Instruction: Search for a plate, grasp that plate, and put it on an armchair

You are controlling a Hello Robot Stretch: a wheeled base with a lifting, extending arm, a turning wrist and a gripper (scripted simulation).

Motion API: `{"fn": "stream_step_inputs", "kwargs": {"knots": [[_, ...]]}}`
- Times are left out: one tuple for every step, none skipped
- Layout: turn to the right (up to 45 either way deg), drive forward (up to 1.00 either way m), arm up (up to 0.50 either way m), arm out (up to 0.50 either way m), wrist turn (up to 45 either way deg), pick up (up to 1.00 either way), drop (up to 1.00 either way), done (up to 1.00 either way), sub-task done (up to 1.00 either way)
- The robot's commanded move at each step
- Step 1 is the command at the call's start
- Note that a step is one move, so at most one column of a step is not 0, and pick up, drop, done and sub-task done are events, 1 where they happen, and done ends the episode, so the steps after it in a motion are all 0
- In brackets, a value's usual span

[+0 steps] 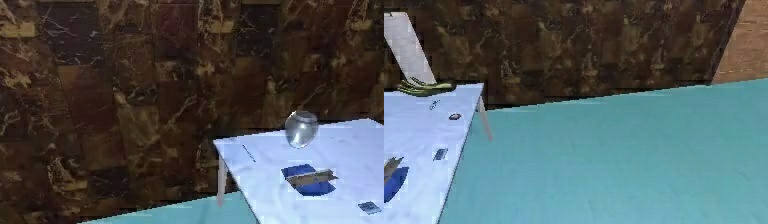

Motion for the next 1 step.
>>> {"fn": "stream_step_inputs", "kwargs": {"knots": [[45.0,0.00,0.00,0.00,0.0,0.00,0.00,0.00,0.00]]}}
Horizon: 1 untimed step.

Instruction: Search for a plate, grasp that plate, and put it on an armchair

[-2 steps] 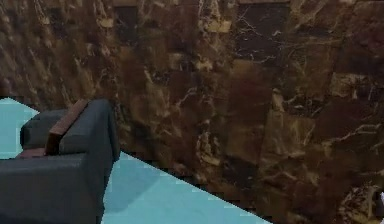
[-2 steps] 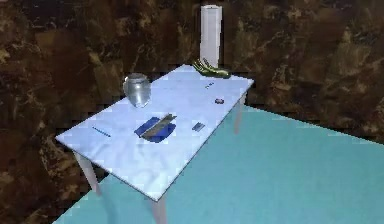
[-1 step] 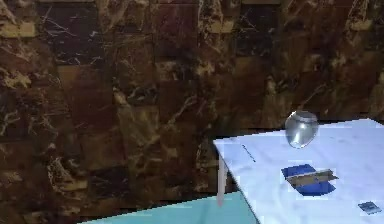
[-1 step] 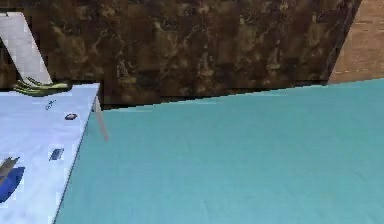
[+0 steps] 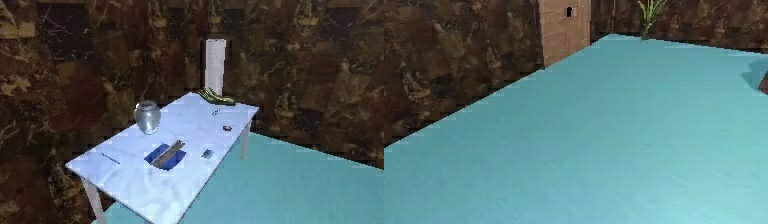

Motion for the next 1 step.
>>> {"fn": "stream_step_inputs", "kwargs": {"knots": [[30.0,0.00,0.00,0.00,0.0,0.00,0.00,0.00,0.00]]}}
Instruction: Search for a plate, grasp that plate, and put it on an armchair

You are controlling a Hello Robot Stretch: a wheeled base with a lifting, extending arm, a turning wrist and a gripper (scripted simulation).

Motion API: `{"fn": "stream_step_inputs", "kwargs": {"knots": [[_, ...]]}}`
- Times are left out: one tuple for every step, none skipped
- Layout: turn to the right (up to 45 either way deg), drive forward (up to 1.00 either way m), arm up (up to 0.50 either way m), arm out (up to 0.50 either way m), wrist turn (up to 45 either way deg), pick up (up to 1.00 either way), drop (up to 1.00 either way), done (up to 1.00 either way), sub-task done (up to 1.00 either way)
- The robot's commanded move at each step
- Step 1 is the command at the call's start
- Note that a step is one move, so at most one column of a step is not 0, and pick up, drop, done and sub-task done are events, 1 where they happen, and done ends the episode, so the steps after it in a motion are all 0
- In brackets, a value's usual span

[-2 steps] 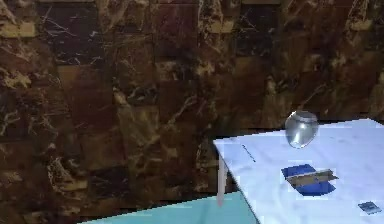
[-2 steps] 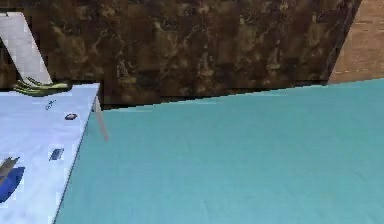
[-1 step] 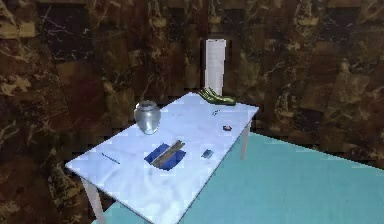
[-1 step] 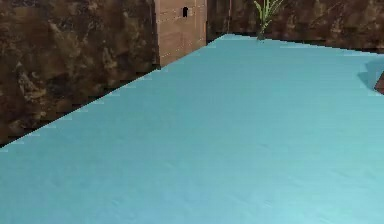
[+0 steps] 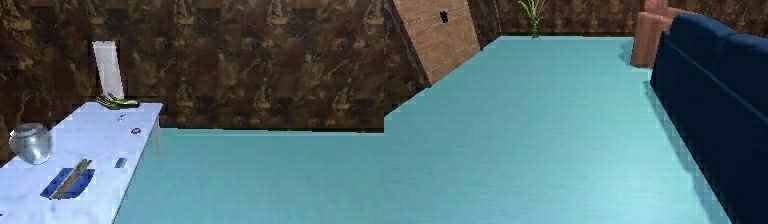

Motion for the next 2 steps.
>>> {"fn": "stream_step_inputs", "kwargs": {"knots": [[0.0,0.55,0.00,0.00,0.0,0.00,0.00,0.00,0.00],[-45.0,0.00,0.00,0.00,0.0,0.00,0.00,0.00,0.00]]}}
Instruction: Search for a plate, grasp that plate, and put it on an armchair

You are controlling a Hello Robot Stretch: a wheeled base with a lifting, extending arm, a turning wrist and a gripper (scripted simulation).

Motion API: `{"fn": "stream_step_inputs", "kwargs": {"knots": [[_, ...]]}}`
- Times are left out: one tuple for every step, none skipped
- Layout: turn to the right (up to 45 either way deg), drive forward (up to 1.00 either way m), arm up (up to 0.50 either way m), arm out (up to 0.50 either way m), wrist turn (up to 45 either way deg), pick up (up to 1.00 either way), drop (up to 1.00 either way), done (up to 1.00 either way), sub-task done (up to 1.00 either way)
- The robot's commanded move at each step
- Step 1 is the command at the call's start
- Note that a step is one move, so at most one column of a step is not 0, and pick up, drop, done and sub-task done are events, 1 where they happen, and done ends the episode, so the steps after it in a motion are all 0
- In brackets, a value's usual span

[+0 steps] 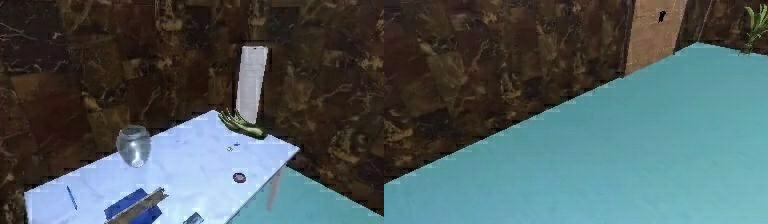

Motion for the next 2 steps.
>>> {"fn": "stream_step_inputs", "kwargs": {"knots": [[-45.0,0.00,0.00,0.00,0.0,0.00,0.00,0.00,0.00],[-45.0,0.00,0.00,0.00,0.0,0.00,0.00,0.00,0.00]]}}
